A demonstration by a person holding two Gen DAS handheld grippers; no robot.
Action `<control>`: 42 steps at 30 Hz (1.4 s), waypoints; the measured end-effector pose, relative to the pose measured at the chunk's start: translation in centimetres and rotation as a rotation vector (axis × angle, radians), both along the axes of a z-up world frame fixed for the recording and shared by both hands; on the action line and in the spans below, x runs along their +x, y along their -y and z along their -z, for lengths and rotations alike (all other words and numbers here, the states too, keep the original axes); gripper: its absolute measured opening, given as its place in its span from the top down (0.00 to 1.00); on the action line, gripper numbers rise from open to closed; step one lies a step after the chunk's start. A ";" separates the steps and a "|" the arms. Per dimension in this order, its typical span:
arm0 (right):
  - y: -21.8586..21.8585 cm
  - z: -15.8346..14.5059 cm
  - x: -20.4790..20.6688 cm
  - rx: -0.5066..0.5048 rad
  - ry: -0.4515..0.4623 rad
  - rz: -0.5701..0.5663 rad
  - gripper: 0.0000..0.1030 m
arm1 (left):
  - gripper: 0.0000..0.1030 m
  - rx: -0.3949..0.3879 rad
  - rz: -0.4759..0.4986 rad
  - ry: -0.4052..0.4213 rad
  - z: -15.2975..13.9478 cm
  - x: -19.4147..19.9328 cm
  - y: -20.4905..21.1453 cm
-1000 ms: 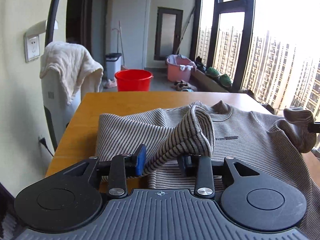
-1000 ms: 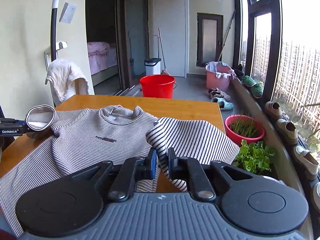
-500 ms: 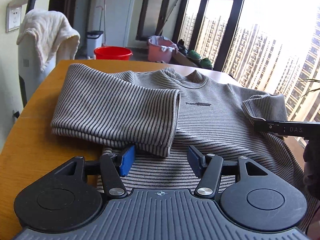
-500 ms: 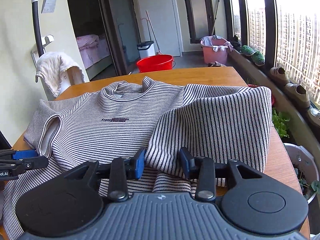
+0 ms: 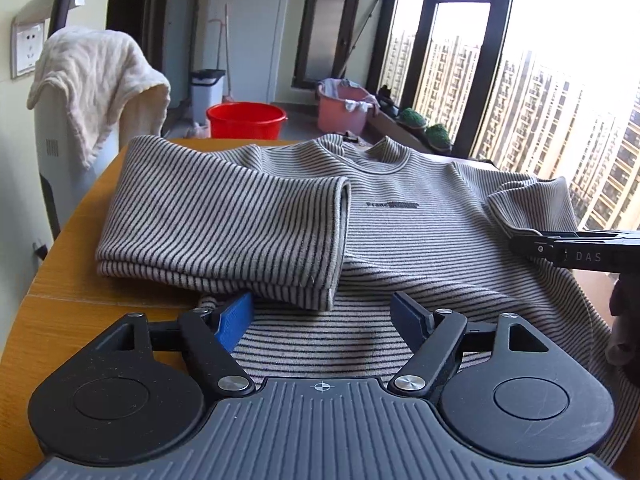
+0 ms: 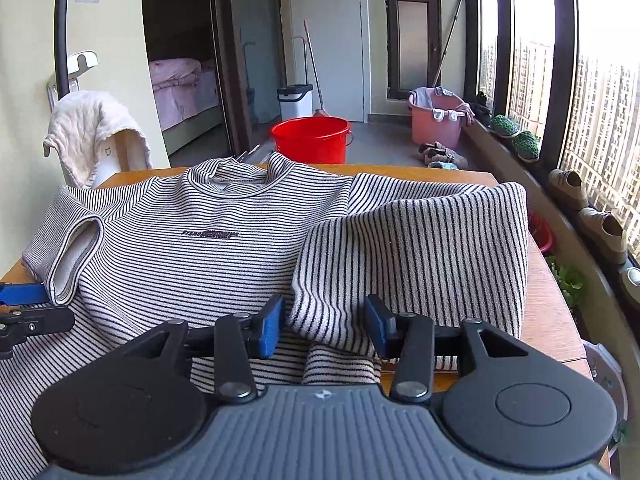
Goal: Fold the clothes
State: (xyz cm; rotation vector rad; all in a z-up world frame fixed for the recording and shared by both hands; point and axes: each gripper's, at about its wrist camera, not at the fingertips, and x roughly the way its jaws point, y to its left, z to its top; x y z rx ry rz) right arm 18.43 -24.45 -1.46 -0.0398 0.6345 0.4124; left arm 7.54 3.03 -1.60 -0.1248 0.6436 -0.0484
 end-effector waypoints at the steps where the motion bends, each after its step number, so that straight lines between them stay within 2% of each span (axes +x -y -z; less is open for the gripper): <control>1: 0.5 -0.1 -0.3 0.014 0.005 0.015 0.45 | 0.13 0.003 -0.013 0.009 -0.1 -0.3 0.0; 4: 2.0 -0.9 -2.3 0.024 0.036 0.069 0.35 | 0.07 0.013 -0.049 0.020 -0.5 -1.8 0.0; 6: 2.6 -1.6 -4.6 0.032 0.049 0.060 0.17 | 0.05 0.000 -0.042 0.011 -1.0 -3.4 0.2; 7: 3.0 -2.1 -6.1 0.051 0.053 0.047 0.14 | 0.03 -0.008 -0.038 0.007 -1.4 -4.3 0.3; 9: 3.9 -2.8 -9.2 0.109 0.035 0.031 0.00 | 0.00 -0.006 -0.045 -0.007 -2.3 -6.2 0.8; 12: 5.5 -3.2 -13.2 0.231 -0.038 0.004 0.00 | 0.00 0.034 -0.058 -0.034 -4.1 -8.9 1.9; 14: 6.3 -2.9 -15.0 0.286 -0.131 0.017 0.00 | 0.00 0.066 -0.047 -0.002 -5.4 -11.9 2.9; 17: 6.4 -2.1 -17.5 0.296 -0.229 0.066 0.00 | 0.00 0.098 -0.061 0.011 -6.1 -15.2 3.9; 18: 6.1 -1.8 -18.5 0.278 -0.231 0.087 0.00 | 0.00 0.101 -0.071 0.003 -6.0 -15.9 4.2; 23: 4.1 -1.0 -24.1 0.127 -0.116 0.138 0.00 | 0.00 0.111 -0.087 -0.037 -3.8 -18.6 5.9; 27: 3.0 -0.4 -24.6 0.027 -0.127 0.148 0.00 | 0.00 0.130 -0.113 -0.040 -3.5 -19.3 5.9; 30: 3.3 -0.5 -24.1 0.040 -0.142 0.164 0.00 | 0.00 0.141 -0.128 -0.048 -3.4 -19.6 5.7; 38: 2.4 -1.3 -25.0 0.019 -0.087 0.124 0.00 | 0.00 0.158 -0.110 -0.038 -3.4 -20.2 6.2; 42: 2.5 -1.1 -24.8 0.022 -0.106 0.121 0.00 | 0.00 0.151 -0.103 -0.043 -3.3 -20.3 6.3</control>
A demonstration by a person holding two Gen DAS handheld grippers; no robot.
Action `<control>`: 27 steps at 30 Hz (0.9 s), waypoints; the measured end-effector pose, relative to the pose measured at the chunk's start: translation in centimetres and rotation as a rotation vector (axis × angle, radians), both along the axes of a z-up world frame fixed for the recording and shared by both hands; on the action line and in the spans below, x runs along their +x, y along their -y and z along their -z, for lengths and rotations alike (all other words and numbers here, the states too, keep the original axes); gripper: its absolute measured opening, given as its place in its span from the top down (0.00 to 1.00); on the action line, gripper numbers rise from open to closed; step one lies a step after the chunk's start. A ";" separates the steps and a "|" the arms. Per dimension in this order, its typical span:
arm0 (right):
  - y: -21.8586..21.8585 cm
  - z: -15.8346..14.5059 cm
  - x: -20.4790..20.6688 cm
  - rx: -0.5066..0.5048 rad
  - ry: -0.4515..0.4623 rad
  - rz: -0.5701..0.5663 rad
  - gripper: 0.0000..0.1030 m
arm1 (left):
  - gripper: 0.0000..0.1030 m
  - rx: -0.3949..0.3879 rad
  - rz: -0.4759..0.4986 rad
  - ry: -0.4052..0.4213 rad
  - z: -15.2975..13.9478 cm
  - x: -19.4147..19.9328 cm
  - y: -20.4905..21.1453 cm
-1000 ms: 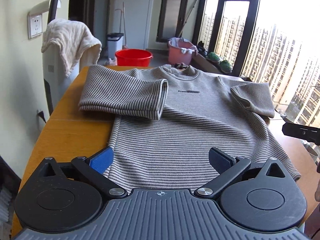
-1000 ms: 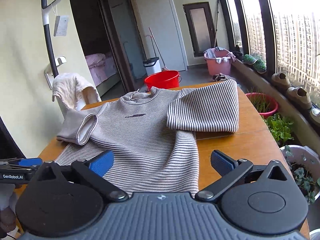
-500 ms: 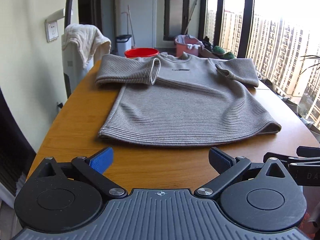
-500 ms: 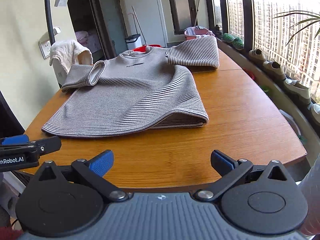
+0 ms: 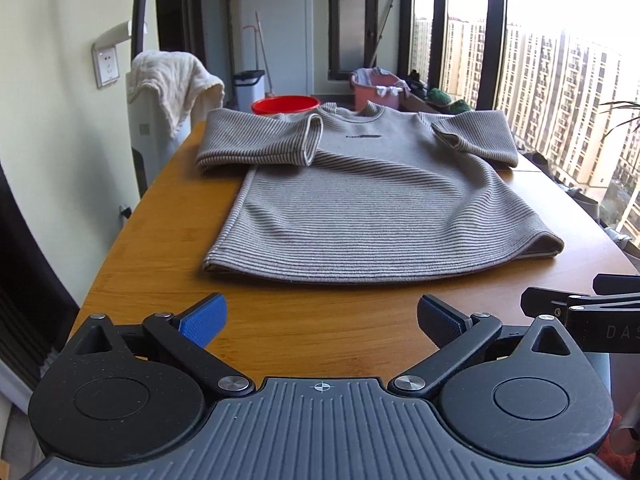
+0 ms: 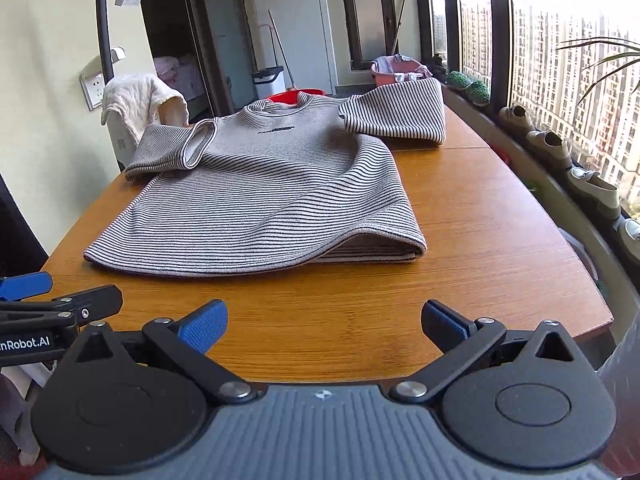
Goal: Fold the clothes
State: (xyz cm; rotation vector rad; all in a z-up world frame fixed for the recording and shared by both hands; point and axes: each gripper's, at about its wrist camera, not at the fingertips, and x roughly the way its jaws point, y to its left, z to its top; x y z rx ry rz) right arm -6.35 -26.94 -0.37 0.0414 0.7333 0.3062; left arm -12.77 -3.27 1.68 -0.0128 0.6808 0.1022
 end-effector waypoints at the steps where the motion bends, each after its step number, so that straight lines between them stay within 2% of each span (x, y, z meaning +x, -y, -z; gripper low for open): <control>1: 0.0 0.1 0.0 0.000 -0.005 0.000 0.00 | 0.00 -0.002 0.000 -0.003 0.0 0.0 0.0; 27: -0.6 0.5 -0.1 -0.030 -0.021 -0.020 0.00 | 0.00 -0.035 0.014 -0.026 0.6 0.1 0.0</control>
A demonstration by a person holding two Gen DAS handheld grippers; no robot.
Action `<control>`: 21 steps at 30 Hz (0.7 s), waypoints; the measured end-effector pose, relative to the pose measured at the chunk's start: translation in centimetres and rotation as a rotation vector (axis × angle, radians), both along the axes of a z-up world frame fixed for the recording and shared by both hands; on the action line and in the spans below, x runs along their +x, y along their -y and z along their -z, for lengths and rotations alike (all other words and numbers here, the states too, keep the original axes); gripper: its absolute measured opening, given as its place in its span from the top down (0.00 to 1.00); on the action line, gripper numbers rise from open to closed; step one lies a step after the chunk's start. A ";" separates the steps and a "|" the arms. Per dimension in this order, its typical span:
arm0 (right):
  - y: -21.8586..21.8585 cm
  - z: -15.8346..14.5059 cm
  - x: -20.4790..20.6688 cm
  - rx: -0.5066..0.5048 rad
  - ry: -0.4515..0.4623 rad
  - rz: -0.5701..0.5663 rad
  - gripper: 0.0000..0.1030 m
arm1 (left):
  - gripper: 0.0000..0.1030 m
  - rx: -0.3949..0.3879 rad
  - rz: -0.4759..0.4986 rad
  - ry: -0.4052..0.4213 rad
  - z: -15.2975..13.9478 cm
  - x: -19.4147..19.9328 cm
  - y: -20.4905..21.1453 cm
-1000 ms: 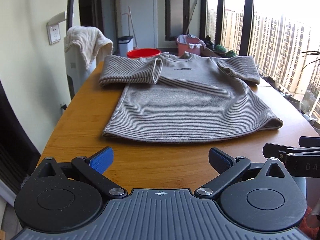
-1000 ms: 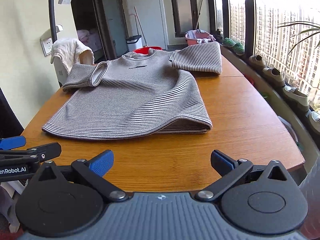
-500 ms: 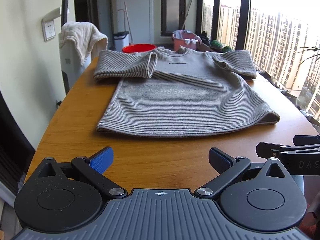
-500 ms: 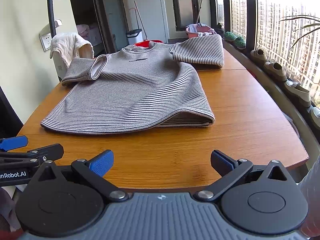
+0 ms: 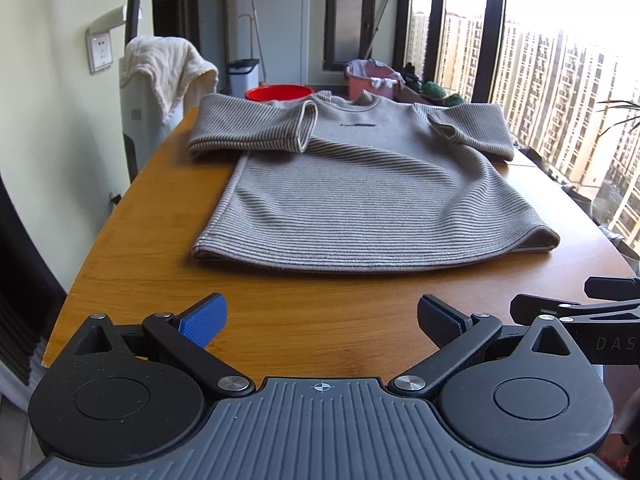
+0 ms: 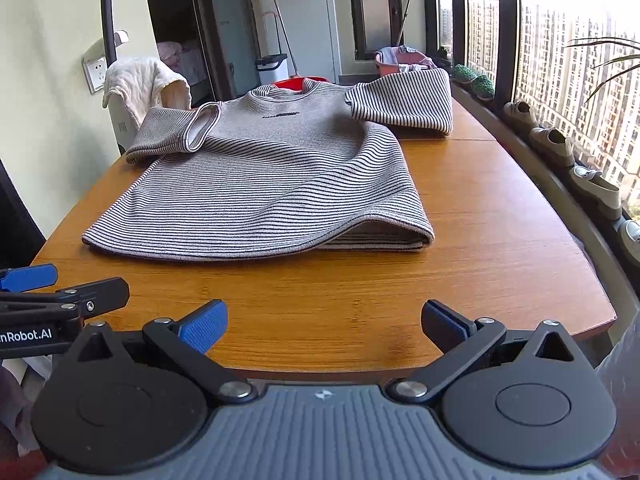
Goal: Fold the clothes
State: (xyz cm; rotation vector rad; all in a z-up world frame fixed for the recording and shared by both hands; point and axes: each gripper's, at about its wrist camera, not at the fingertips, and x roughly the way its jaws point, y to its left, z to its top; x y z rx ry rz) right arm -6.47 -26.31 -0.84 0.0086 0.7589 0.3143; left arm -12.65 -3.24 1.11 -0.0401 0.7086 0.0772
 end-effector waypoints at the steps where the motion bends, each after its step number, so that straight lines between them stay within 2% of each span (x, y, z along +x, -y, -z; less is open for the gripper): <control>1: 0.0 0.0 0.0 0.003 -0.003 0.000 0.00 | 0.00 0.003 0.001 -0.002 0.0 0.0 0.1; 21: 0.0 0.5 0.4 0.019 -0.036 0.008 0.00 | 0.00 0.013 0.009 -0.017 0.3 0.3 0.1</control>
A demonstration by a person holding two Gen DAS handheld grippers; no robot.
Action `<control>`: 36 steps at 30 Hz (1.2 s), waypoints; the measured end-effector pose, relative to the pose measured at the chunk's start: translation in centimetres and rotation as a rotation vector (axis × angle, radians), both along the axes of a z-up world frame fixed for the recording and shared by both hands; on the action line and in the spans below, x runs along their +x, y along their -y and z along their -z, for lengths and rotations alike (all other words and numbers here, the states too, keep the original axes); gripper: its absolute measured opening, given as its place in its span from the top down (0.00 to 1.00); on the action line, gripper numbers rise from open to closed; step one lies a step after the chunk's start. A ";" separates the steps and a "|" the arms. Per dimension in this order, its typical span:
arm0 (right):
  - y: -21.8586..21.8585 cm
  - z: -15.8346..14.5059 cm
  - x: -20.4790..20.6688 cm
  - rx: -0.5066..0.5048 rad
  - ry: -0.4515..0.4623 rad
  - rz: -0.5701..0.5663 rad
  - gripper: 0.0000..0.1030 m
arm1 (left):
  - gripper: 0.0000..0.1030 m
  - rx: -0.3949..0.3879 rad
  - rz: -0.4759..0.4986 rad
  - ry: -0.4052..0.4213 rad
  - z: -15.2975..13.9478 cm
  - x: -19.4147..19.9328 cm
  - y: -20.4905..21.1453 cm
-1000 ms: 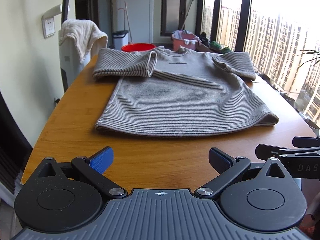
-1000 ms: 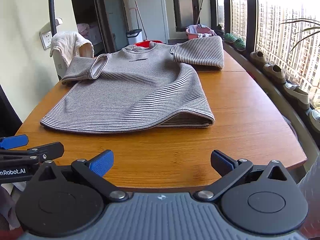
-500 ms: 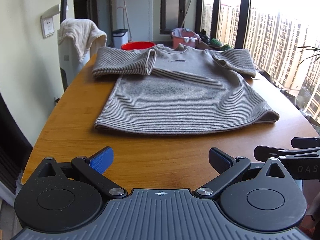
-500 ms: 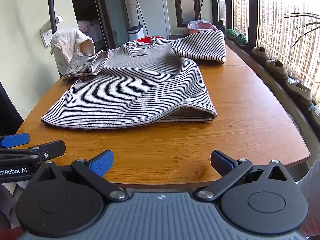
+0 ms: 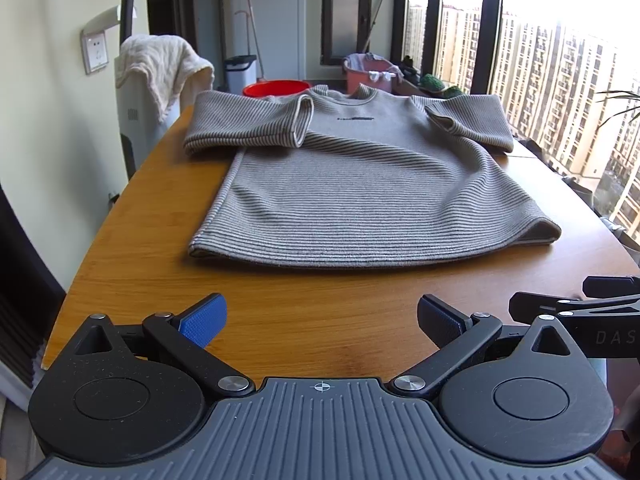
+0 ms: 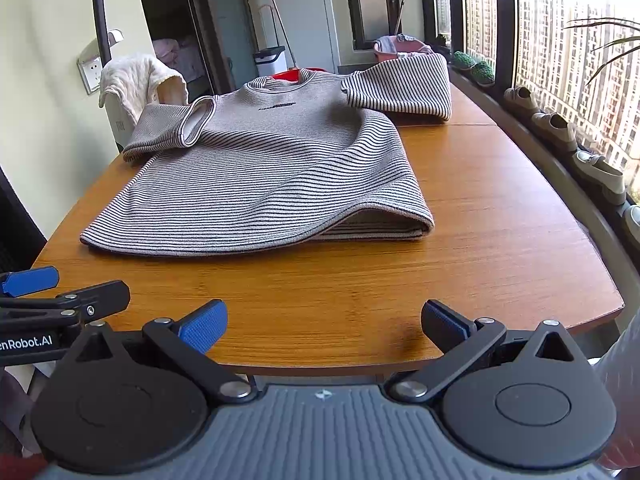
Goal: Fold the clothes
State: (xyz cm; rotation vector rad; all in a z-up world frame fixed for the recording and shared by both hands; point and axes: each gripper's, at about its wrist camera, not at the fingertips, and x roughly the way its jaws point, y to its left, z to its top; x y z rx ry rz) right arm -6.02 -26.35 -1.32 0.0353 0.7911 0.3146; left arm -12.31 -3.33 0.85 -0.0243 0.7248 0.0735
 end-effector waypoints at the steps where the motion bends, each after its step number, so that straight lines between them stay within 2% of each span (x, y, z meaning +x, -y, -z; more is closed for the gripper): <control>1: -0.1 0.0 0.0 0.000 -0.001 0.000 0.00 | 0.00 0.000 -0.001 0.000 0.0 0.0 0.0; 36: -0.6 0.3 0.1 0.002 -0.010 0.005 0.00 | 0.00 -0.005 -0.002 0.001 0.0 -0.3 0.0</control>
